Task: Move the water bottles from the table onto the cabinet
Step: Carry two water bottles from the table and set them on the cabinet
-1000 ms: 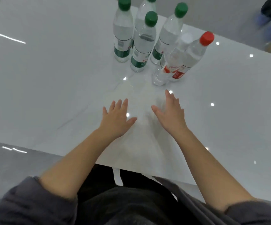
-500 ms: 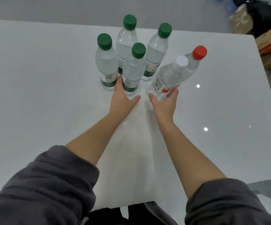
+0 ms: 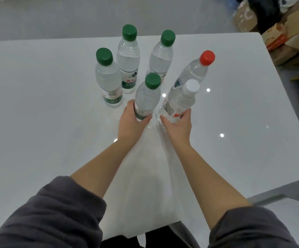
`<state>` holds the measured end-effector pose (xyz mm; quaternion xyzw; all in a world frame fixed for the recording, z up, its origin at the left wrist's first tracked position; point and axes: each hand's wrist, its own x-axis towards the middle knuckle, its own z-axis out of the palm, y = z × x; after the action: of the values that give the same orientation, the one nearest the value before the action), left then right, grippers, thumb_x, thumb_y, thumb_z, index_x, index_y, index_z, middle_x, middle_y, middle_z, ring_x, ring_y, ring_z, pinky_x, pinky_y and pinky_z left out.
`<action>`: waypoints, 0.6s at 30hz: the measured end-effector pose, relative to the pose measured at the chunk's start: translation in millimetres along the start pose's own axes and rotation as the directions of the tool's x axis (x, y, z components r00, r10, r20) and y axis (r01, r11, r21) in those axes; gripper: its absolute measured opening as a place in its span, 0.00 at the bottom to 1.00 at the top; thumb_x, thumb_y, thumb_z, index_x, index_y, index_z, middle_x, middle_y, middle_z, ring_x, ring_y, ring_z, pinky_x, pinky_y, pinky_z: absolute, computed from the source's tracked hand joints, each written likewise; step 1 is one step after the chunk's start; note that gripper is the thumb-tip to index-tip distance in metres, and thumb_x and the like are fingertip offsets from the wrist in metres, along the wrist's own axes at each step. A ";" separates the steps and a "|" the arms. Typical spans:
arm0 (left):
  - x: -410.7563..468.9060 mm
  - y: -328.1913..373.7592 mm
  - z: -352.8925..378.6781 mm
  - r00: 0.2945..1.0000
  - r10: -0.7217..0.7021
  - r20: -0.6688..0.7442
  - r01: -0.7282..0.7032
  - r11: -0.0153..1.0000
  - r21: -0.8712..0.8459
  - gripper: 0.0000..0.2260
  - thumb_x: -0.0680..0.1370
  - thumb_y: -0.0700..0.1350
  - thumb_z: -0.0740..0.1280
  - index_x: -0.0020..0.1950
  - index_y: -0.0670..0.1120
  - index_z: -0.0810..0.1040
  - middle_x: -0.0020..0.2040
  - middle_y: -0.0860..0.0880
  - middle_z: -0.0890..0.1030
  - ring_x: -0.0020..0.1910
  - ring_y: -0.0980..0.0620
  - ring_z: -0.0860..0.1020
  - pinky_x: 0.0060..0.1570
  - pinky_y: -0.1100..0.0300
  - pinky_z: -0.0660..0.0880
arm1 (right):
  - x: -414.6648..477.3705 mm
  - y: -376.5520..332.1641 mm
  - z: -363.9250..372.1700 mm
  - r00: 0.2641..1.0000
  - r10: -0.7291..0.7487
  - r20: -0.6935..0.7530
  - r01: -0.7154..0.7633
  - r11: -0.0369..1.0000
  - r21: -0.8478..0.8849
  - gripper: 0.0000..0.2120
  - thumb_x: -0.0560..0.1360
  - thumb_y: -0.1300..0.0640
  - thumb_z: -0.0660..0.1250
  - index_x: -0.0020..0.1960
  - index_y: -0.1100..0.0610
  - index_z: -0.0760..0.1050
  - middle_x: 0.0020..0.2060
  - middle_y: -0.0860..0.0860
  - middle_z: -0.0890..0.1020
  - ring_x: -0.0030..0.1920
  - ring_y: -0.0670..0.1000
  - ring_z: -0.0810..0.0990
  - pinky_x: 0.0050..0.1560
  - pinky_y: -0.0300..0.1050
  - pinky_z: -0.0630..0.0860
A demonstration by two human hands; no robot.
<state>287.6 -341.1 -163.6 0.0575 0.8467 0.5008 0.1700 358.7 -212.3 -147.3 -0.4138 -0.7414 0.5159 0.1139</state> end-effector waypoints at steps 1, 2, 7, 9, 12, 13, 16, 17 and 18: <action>-7.9 -1.9 -2.1 1.000 0.002 0.019 -0.002 1.000 0.004 0.26 0.71 0.51 0.75 0.65 0.48 0.68 0.59 0.51 0.77 0.54 0.53 0.76 0.51 0.58 0.73 | -7.3 3.1 -3.6 1.000 0.009 0.004 -0.009 1.000 0.006 0.27 0.67 0.51 0.78 0.57 0.44 0.65 0.51 0.41 0.76 0.49 0.36 0.76 0.45 0.27 0.70; -15.5 -4.1 -3.4 0.999 0.001 0.039 -0.001 1.000 0.008 0.27 0.71 0.50 0.75 0.66 0.49 0.68 0.59 0.51 0.77 0.54 0.54 0.75 0.50 0.59 0.72 | -14.6 7.4 -7.0 1.000 0.012 0.003 -0.012 1.000 0.010 0.27 0.67 0.50 0.78 0.58 0.43 0.65 0.51 0.39 0.76 0.49 0.35 0.76 0.45 0.26 0.70; -39.7 -10.3 -3.9 0.995 0.005 0.100 -0.008 0.999 0.033 0.29 0.71 0.48 0.75 0.67 0.49 0.67 0.60 0.51 0.76 0.57 0.52 0.76 0.50 0.62 0.69 | -39.1 34.1 -19.3 0.999 0.016 0.028 -0.017 0.999 0.043 0.33 0.65 0.51 0.79 0.63 0.41 0.65 0.57 0.40 0.77 0.57 0.41 0.78 0.55 0.34 0.72; -40.3 -9.6 -2.6 0.994 0.019 0.110 -0.019 1.000 -0.001 0.31 0.70 0.46 0.76 0.69 0.50 0.65 0.63 0.52 0.74 0.59 0.53 0.74 0.53 0.62 0.69 | -37.7 39.5 -22.6 0.996 0.031 0.084 -0.035 0.998 0.047 0.34 0.66 0.54 0.79 0.64 0.43 0.65 0.59 0.40 0.76 0.59 0.42 0.77 0.57 0.36 0.73; -36.3 -10.1 -0.8 0.990 0.023 0.142 -0.021 1.000 -0.019 0.35 0.69 0.45 0.77 0.71 0.50 0.63 0.65 0.52 0.73 0.60 0.55 0.72 0.56 0.63 0.68 | -30.1 45.6 -22.7 0.988 0.044 0.146 -0.049 0.998 0.034 0.35 0.66 0.57 0.79 0.68 0.48 0.66 0.57 0.37 0.78 0.57 0.38 0.78 0.55 0.33 0.73; -34.5 -11.0 -0.5 0.989 0.021 0.148 -0.019 1.000 -0.015 0.35 0.69 0.45 0.77 0.71 0.50 0.64 0.64 0.53 0.74 0.59 0.56 0.73 0.56 0.63 0.68 | -27.9 46.2 -21.9 0.987 0.048 0.155 -0.052 0.998 0.023 0.35 0.66 0.57 0.79 0.68 0.48 0.66 0.55 0.36 0.78 0.56 0.37 0.78 0.53 0.32 0.73; -30.7 -14.0 -0.2 0.989 -0.001 0.148 0.002 1.000 -0.005 0.32 0.68 0.46 0.78 0.68 0.51 0.68 0.58 0.57 0.76 0.55 0.56 0.75 0.53 0.63 0.68 | -25.1 47.2 -19.8 0.989 0.059 0.135 -0.060 0.998 0.000 0.32 0.65 0.53 0.80 0.65 0.48 0.70 0.51 0.35 0.80 0.52 0.36 0.80 0.50 0.31 0.74; -30.0 -14.2 -0.3 0.989 -0.009 0.146 0.009 1.000 0.000 0.31 0.68 0.46 0.78 0.67 0.52 0.69 0.56 0.58 0.76 0.54 0.56 0.75 0.52 0.63 0.69 | -25.7 46.2 -19.5 0.991 0.066 0.119 -0.066 0.998 -0.003 0.30 0.66 0.53 0.80 0.64 0.48 0.71 0.50 0.35 0.80 0.50 0.35 0.80 0.48 0.30 0.73; -29.5 -14.4 -0.3 0.990 -0.014 0.144 0.013 1.000 0.004 0.30 0.67 0.46 0.78 0.66 0.52 0.69 0.55 0.59 0.76 0.53 0.56 0.75 0.52 0.62 0.69 | -27.1 45.6 -19.1 0.992 0.074 0.101 -0.075 0.997 0.000 0.28 0.66 0.52 0.79 0.62 0.48 0.71 0.49 0.35 0.80 0.49 0.35 0.79 0.47 0.28 0.73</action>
<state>316.2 -356.3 -169.2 0.0880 0.8335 0.4928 0.2338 409.8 -213.6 -171.0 -0.4143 -0.7294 0.5413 0.0575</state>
